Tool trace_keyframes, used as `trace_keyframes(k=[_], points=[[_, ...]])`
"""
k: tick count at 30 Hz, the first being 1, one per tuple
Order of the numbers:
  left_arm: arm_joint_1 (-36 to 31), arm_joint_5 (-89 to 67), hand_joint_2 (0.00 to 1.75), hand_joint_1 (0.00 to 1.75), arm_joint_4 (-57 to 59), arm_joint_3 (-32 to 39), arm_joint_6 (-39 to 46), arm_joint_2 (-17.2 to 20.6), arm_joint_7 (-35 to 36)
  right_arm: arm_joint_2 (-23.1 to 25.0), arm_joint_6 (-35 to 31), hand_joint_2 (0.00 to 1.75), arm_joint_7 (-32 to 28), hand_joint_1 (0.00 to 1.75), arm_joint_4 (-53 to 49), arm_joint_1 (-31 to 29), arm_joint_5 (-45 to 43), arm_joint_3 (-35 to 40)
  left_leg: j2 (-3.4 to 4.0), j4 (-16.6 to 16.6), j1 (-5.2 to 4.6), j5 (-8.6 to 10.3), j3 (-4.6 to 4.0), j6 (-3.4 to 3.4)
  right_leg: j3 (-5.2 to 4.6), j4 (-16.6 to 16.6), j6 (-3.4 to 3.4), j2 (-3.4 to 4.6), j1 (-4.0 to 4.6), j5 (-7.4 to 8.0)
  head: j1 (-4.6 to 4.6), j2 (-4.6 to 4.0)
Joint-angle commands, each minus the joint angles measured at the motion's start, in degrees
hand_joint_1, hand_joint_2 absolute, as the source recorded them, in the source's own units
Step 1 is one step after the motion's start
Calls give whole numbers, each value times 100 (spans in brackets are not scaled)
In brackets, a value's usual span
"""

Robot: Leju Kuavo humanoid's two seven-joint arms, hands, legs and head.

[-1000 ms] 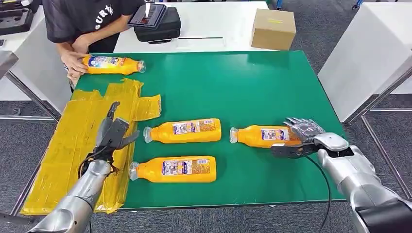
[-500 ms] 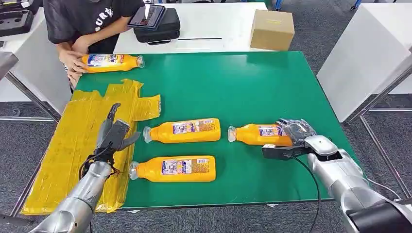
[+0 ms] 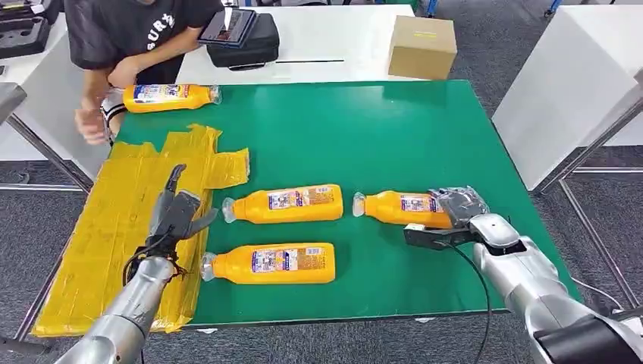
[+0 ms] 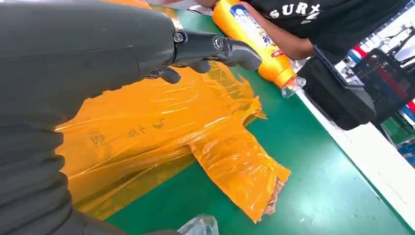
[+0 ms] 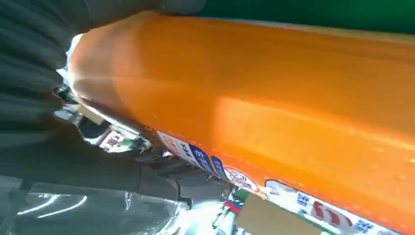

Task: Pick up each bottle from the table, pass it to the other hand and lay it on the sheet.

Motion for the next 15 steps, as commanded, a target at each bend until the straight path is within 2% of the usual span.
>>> trace_keyframes(k=[1,5,6,11,15], points=[[159,-35,175,0,-191,31,-17,71,149,65,-325,175,1163,175,-1174,514,702,-525,2,-2,5,-6,14,-11,16,-7,-27,-6,9,-4,0,2],[245,-70,175,0,-320,131,-24,61,197,19,88,175,1541,175,-2678,1029,1001,-1076,-6,-1,1,4,-3,-9,3,-1,-16,-8,3,-3,0,0],[251,-73,175,0,-336,147,-19,57,206,26,80,175,1552,175,-2836,1087,1003,-1143,-6,0,3,-3,3,-12,9,0,-25,-10,6,-9,0,2],[448,-197,175,0,-735,257,-132,-90,328,218,-68,175,1827,175,-4992,2021,1117,-2031,-12,-1,0,0,-14,-8,-3,2,-14,-13,2,-8,-2,0],[358,-224,175,0,-743,222,-187,-152,387,323,-266,175,1811,175,-5331,2215,1038,-2275,-31,5,2,-4,-26,-11,-9,6,-17,-29,4,-16,-4,2]])
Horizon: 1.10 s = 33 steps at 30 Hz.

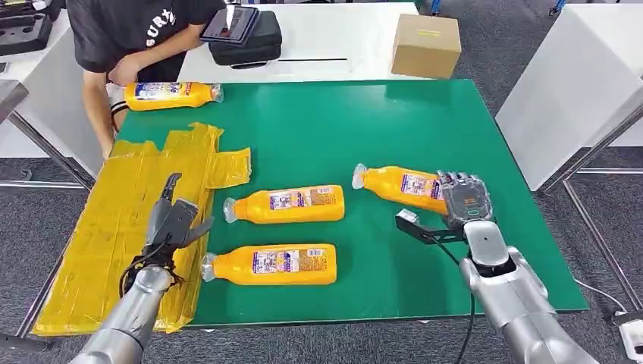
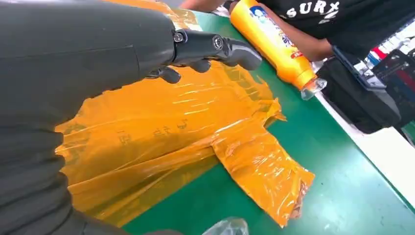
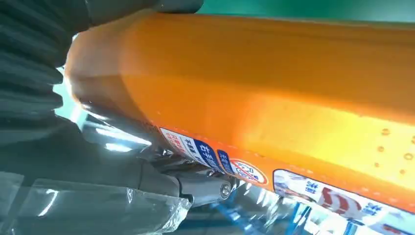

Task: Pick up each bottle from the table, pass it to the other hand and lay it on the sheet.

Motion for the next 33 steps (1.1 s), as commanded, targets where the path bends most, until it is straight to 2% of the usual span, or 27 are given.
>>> trace_keyframes(k=[1,5,7,11,13,14,15,16,17,18,19,21,23,25,29,31,33], points=[[-96,-74,175,0,-199,137,-168,-159,131,307,-309,175,12,175,-2035,675,-105,-1025,-8,1,0,-5,-2,-6,2,1,-14,-14,3,-8,0,-2],[-3,184,175,0,-496,167,-577,-273,75,715,-1166,175,-201,175,-2181,912,-260,-1258,-5,-1,3,-10,5,-9,12,-4,-9,-14,5,-17,2,-2],[80,233,175,0,-725,129,-705,-297,132,852,-1345,175,-247,175,-2229,940,-331,-1279,-1,1,5,-15,9,-12,15,-3,-14,-10,7,-20,0,-2],[162,351,175,0,-1069,8,-985,-353,206,1127,-1720,175,-758,175,-2156,872,-1150,-1279,5,2,4,-18,13,-13,18,-1,-15,-6,7,-21,2,-2],[209,415,175,0,-1219,-79,-1101,-361,255,1239,-1597,175,-1224,175,-2038,853,-1869,-1205,5,3,6,-16,9,-12,13,-1,-13,-5,8,-20,0,0],[226,552,175,0,-1296,-137,-1275,-352,260,1340,-1454,175,-1655,175,-1941,828,-2592,-1189,1,-1,3,-8,-1,-8,3,-4,-3,-6,3,-13,2,-2],[232,571,175,0,-1342,-174,-1294,-347,271,1378,-1498,175,-1725,175,-1796,786,-2620,-1172,6,1,6,-17,14,-13,17,-3,-14,-4,8,-20,0,-2],[198,858,175,0,-1356,-219,-1637,-356,309,1493,-1229,175,-1931,175,-1557,685,-3134,-1132,9,0,5,-12,7,-10,8,-4,-8,0,7,-14,-2,-2],[186,876,175,0,-1368,-253,-1647,-360,331,1543,-1290,175,-1991,175,-1396,618,-3142,-1108,12,0,7,-20,23,-14,24,-4,-18,0,10,-21,2,0],[179,882,175,0,-1369,-261,-1648,-361,338,1556,-1306,175,-2004,175,-1354,595,-3142,-1098,8,0,4,-10,5,-9,6,-4,-6,0,5,-13,0,0],[158,1032,175,0,-1357,-303,-1776,-346,373,1635,-1109,175,-2240,175,-1206,527,-3649,-1098,15,1,7,-19,21,-13,22,-5,-17,3,10,-18,-2,-2],[148,1106,175,0,-1382,-397,-1843,-309,375,1680,-880,175,-2407,175,-1014,462,-3994,-1065,9,-2,3,-9,4,-8,5,-4,-4,1,4,-11,2,0],[141,1272,175,0,-1428,-526,-1949,-292,392,1798,-666,175,-2879,175,-834,432,-4588,-1046,12,0,6,-13,11,-10,13,-5,-10,3,8,-14,0,0],[128,1282,175,0,-1432,-561,-1950,-308,398,1839,-681,175,-2918,175,-750,407,-4601,-1021,10,0,7,-14,14,-11,17,-4,-11,0,8,-16,2,-2],[17,1522,175,0,-1337,-719,-2105,-296,467,1967,-130,175,-3308,175,-77,101,-5029,-766,11,-1,4,-10,5,-8,7,-4,-4,4,3,-11,2,-2],[-13,1609,175,0,-1321,-805,-2172,-310,456,2097,-87,175,-3490,175,315,-56,-5103,-681,27,3,8,-22,26,-15,25,-2,-20,15,10,-18,0,-2],[-50,1653,175,0,-1353,-917,-2213,-357,464,2221,35,175,-3650,175,617,-161,-5243,-594,10,-1,6,-8,2,-9,4,-4,-4,4,6,-10,2,-2]])
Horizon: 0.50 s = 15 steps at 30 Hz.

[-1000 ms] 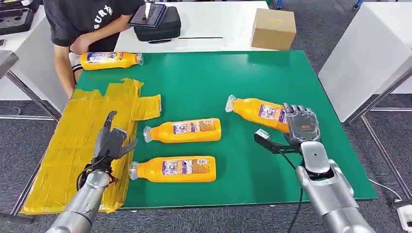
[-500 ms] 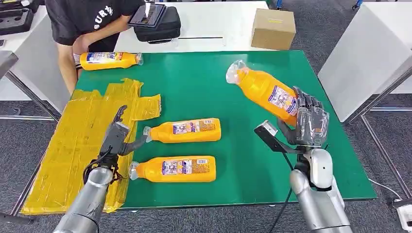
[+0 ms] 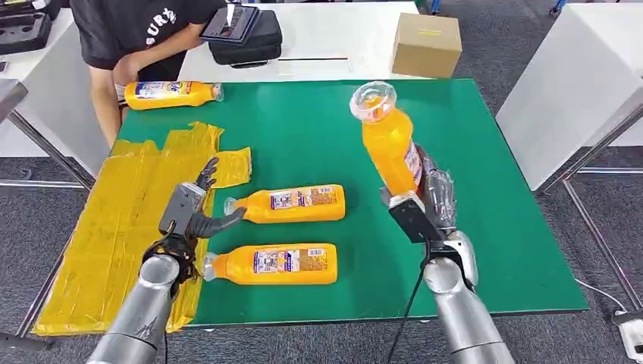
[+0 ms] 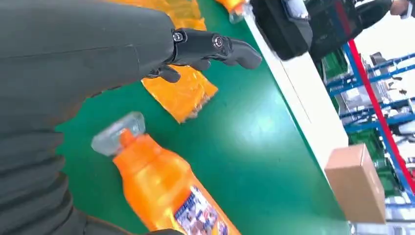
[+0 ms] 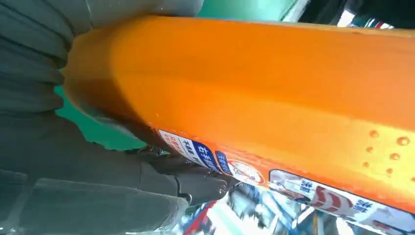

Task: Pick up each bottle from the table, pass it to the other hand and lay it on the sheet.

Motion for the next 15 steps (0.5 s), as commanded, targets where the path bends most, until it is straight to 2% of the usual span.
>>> trace_keyframes(k=[1,8,13,15], points=[[-277,231,175,0,130,-485,-180,10,59,491,368,175,-501,175,1791,-810,-411,408,16,2,9,-11,25,-11,22,-3,-26,8,13,-5,-2,0],[-213,359,175,0,-122,-688,-307,42,101,644,772,175,-618,175,2275,-1055,-567,714,11,2,6,-9,18,-7,15,-2,-19,3,8,-5,0,0],[-175,452,175,0,-227,-749,-384,23,135,758,805,175,-648,175,2529,-1200,-634,826,19,5,9,-18,32,-13,30,0,-32,8,13,-11,0,0],[-176,453,175,0,-240,-771,-383,7,135,789,827,175,-650,175,2571,-1209,-634,870,1,-1,6,-4,9,-7,9,-3,-16,-4,7,-3,0,0]])
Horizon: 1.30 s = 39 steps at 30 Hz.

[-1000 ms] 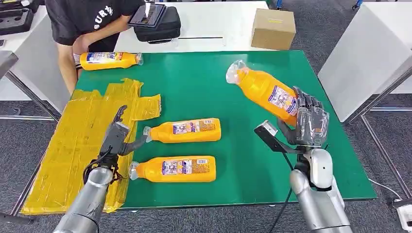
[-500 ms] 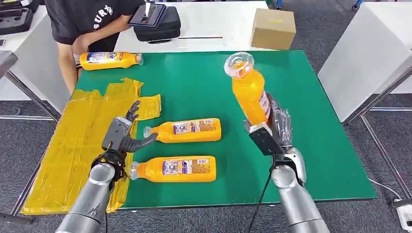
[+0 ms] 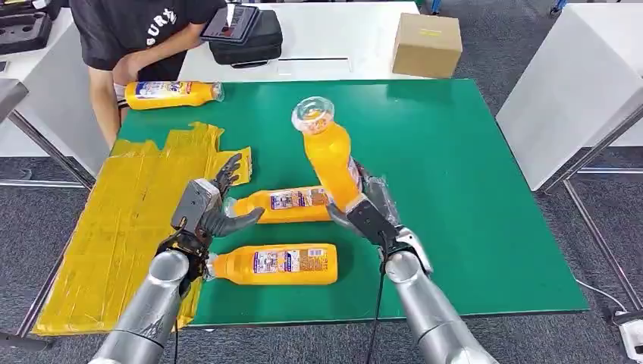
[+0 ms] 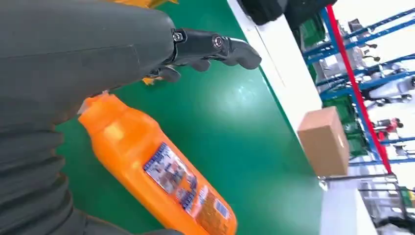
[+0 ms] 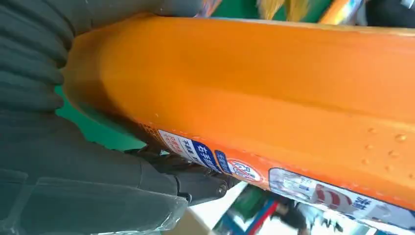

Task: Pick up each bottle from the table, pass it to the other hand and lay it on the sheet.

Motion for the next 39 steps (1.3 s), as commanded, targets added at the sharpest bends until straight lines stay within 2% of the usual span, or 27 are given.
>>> trace_keyframes(k=[1,12,29,39], points=[[-94,64,175,0,-29,-262,-22,61,69,186,94,175,-56,175,1024,-572,-67,396,6,2,8,-13,26,-10,27,-2,-27,-3,12,-10,0,0],[-71,227,175,0,-4,-206,39,35,121,286,34,175,-67,175,1302,-701,239,906,14,3,7,-17,33,-10,33,-2,-29,3,11,-12,-2,-2],[-314,565,175,0,-263,-83,-183,147,267,426,47,175,-217,175,1599,-808,269,1160,7,2,6,-8,16,-8,16,0,-21,-1,9,-6,0,0],[-77,677,175,0,-957,-404,45,45,329,564,-177,175,-264,175,1601,-815,153,1191,3,2,5,-6,8,-6,9,-1,-16,-3,7,-5,0,-2]])
